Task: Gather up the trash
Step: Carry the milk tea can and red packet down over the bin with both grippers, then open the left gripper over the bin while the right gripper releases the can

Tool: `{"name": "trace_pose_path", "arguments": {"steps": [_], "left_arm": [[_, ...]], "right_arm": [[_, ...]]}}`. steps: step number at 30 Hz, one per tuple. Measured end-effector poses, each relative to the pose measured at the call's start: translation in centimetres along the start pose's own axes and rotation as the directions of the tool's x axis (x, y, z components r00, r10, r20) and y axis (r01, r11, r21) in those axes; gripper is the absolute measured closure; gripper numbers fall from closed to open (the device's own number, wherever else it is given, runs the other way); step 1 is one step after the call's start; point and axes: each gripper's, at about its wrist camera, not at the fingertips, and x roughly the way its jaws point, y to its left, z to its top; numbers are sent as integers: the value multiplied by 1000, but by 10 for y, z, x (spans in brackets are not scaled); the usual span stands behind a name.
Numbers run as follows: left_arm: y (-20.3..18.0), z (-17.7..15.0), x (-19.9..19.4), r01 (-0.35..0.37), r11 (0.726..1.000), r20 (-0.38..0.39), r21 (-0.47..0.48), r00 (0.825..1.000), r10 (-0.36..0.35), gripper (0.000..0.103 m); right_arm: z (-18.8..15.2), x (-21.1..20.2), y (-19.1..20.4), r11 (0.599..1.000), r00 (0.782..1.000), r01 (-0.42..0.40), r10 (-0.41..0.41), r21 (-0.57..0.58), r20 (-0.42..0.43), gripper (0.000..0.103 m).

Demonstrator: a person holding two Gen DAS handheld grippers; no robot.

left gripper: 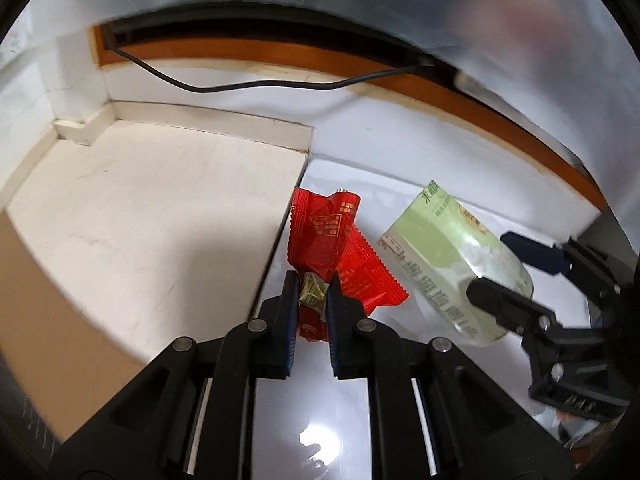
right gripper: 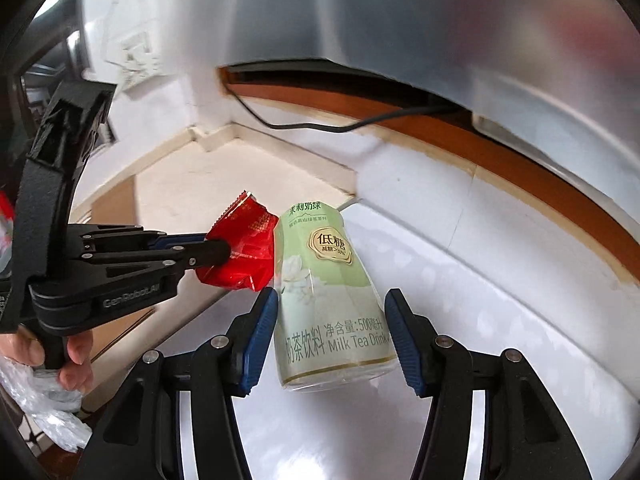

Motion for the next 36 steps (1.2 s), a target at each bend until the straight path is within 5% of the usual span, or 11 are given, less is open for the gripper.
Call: {"name": "trace_pose_path", "arguments": {"steps": [10,16,21,22,23,24,31,36], "left_arm": [[-46,-115,-141,-24,999,63,33,998,22,93],[-51,-193,-167,-65,998,81,15,995,63,93],[-49,-265,-156,-97,995,36,-13,995,97,93],[-47,-276,-150,-100,995,16,-20,995,100,93],[-45,-285,-146,-100,995,1,-27,995,100,93],[-43,-299,-137,-106,994,-24,-33,994,106,93],[-31,-364,-72,-134,990,-128,-32,983,129,93],[-21,-397,-13,-141,990,-246,-27,961,130,93]], "right_arm": [[-101,-108,58,998,995,-61,61,1,77,49],[-179,-152,103,998,990,-63,65,-21,129,50],[-247,-162,134,996,991,-85,88,-34,105,54],[-263,-162,141,994,991,-100,103,-37,89,66],[-272,-155,145,993,992,-111,113,-37,54,100],[-288,-147,151,991,991,-130,130,-19,13,103],[-352,-66,167,991,984,-131,130,-3,-125,103],[-390,-1,157,993,972,-98,109,60,-208,103]]}}
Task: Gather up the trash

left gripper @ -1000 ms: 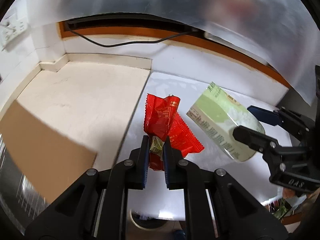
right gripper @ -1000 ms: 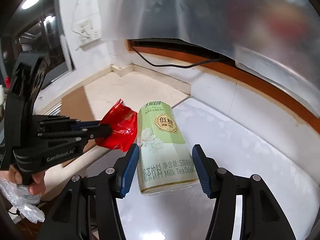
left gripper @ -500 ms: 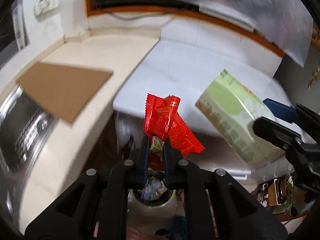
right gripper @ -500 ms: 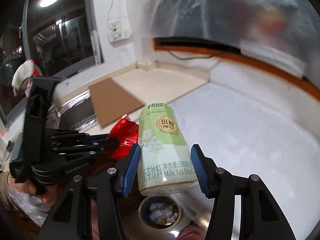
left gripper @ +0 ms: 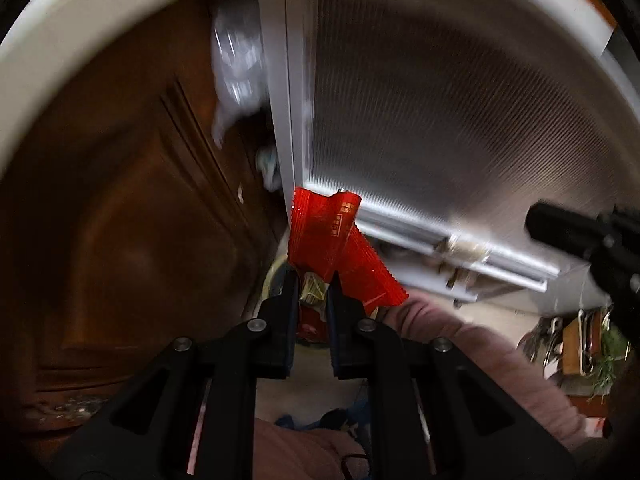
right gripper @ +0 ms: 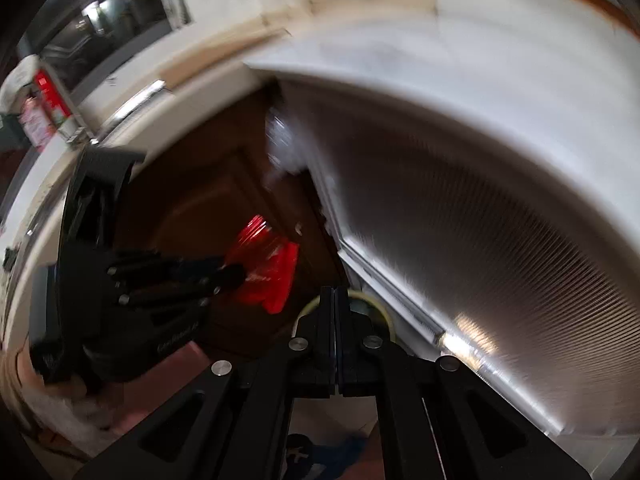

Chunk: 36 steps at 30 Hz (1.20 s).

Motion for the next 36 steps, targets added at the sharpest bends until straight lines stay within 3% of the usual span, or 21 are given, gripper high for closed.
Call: {"name": "trace_pose_path", "arguments": {"steps": [8,10,11,16,19,21,23,30,36], "left_arm": [[6,1,76,-9,1000,-134,17,991,11,92],[7,3,92,-14,1000,-161,14,987,17,88],[8,4,99,-13,1000,-174,9,985,14,84],[8,5,126,-4,1000,-225,-1,974,4,42],[7,4,128,-8,1000,-215,8,977,9,25],[6,4,126,-1,1000,-213,8,977,3,22],[5,5,124,2,1000,-213,8,977,-1,22],[5,11,99,5,1000,-193,3,981,-4,21],[0,15,44,10,1000,-125,26,992,-7,21]], "right_arm": [[-15,64,0,997,999,-6,2,-73,-51,103],[-23,87,0,994,997,14,-21,-104,-70,103],[-29,97,0,994,996,12,-21,-110,-85,103],[-37,142,-3,995,986,13,-30,-104,-166,96],[-33,152,-8,995,984,4,-20,-96,-176,82],[-29,155,-10,995,987,-1,-14,-95,-163,70],[-27,153,-9,995,989,2,-17,-98,-149,64],[-15,146,-12,997,991,3,-13,-78,-132,64],[0,119,-5,997,996,4,-11,-73,-86,64]]}}
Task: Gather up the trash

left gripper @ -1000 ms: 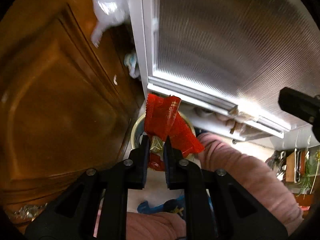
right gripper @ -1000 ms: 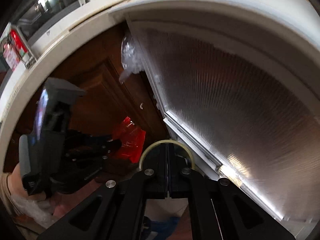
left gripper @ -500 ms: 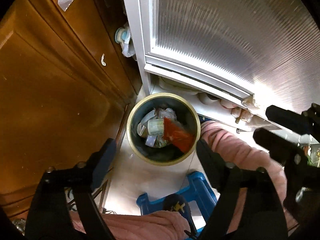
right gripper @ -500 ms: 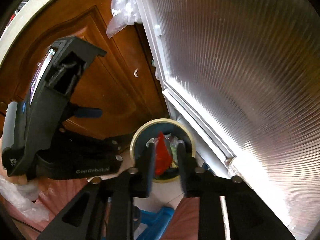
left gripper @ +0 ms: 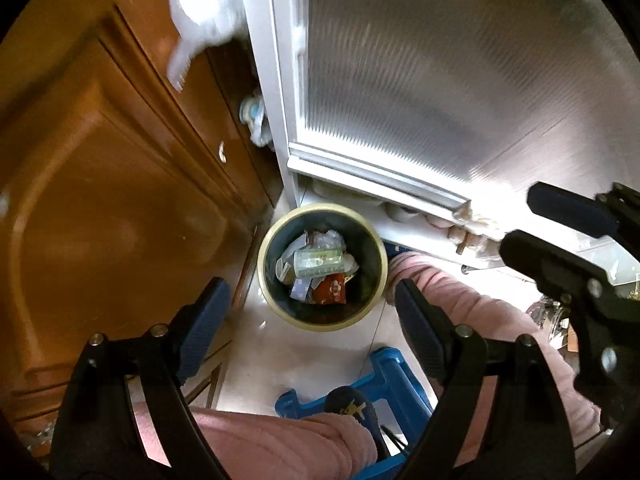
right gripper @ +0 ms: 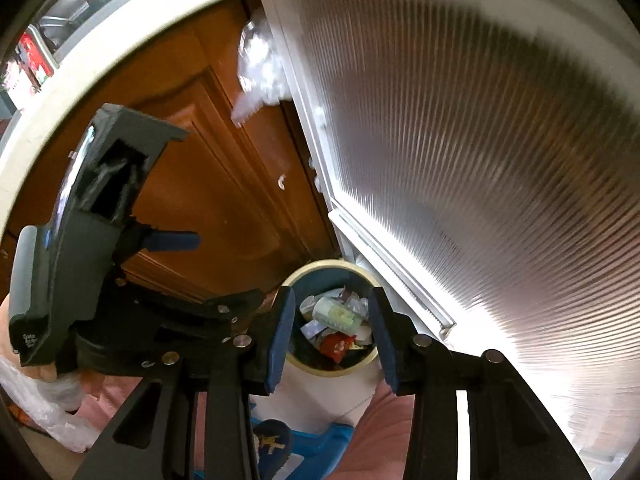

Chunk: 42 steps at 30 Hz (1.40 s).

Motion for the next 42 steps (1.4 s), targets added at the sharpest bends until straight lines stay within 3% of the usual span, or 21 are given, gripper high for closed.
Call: {"name": "trace_pose_path", "arguments": {"steps": [6,11,16,18,23,29,38,42], "left_arm": [[-2,-1,-69,-11,1000,100,-6,995,11,21],[4,0,-130,10,999,197,-46,980,0,21],[2,-2,-192,-26,998,307,-63,951,44,21],[2,-3,-217,-29,997,348,-70,936,51,21],[0,-6,-264,-49,995,413,-82,908,79,21],[-5,-12,-321,-79,993,498,-88,860,113,21],[-11,-21,-379,-104,988,568,-110,810,148,21],[-9,-23,-393,-107,986,580,-132,798,164,21]], "right_arm": [[15,-46,10,999,996,2,-5,34,84,52],[28,-87,21,999,987,15,-23,49,160,45],[39,-127,38,997,973,37,-50,63,224,42],[41,-146,44,996,964,45,-62,71,260,34],[50,-182,52,993,943,55,-87,108,322,28],[56,-235,58,988,916,56,-108,144,387,19],[60,-322,73,988,883,56,-116,144,454,17],[60,-346,78,988,868,57,-119,141,482,15]]}}
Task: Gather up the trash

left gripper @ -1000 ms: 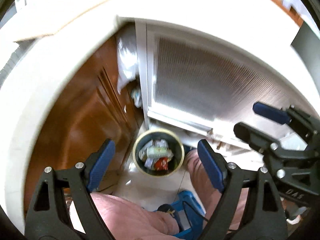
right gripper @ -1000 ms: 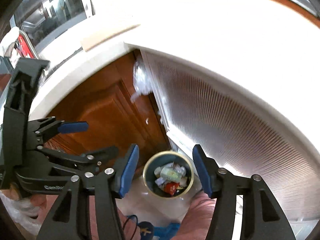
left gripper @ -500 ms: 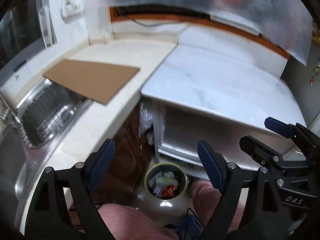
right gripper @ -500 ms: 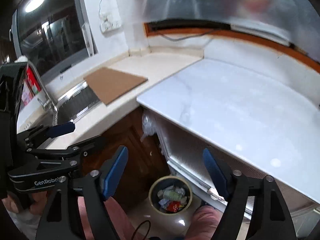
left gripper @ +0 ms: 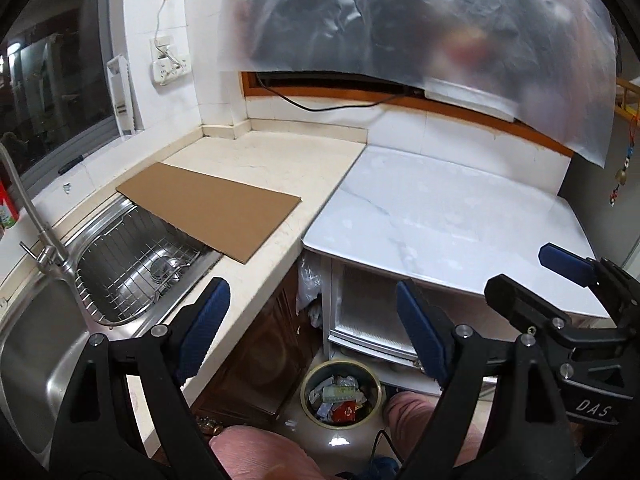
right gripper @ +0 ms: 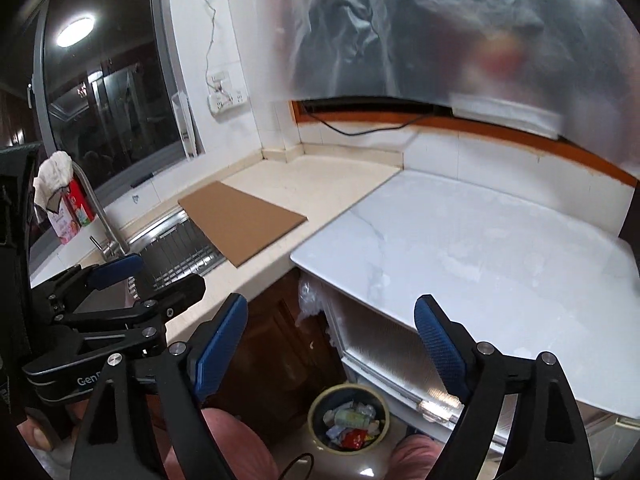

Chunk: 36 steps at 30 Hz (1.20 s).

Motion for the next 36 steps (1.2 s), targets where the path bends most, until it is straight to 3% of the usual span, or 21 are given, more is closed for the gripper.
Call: {"name": "trace_pose_path", "arguments": {"steps": [9,36], "left_arm": [[2,4,-6,-8,1000,16,-5,1000,8,20],[12,4,0,-2,1000,0,-17,1000,2,21]], "right_arm": [[13,-20,5,1000,1000,-2,2,13,31,15],[14,-17,3,999,999,11,-12,32,30,15]]}}
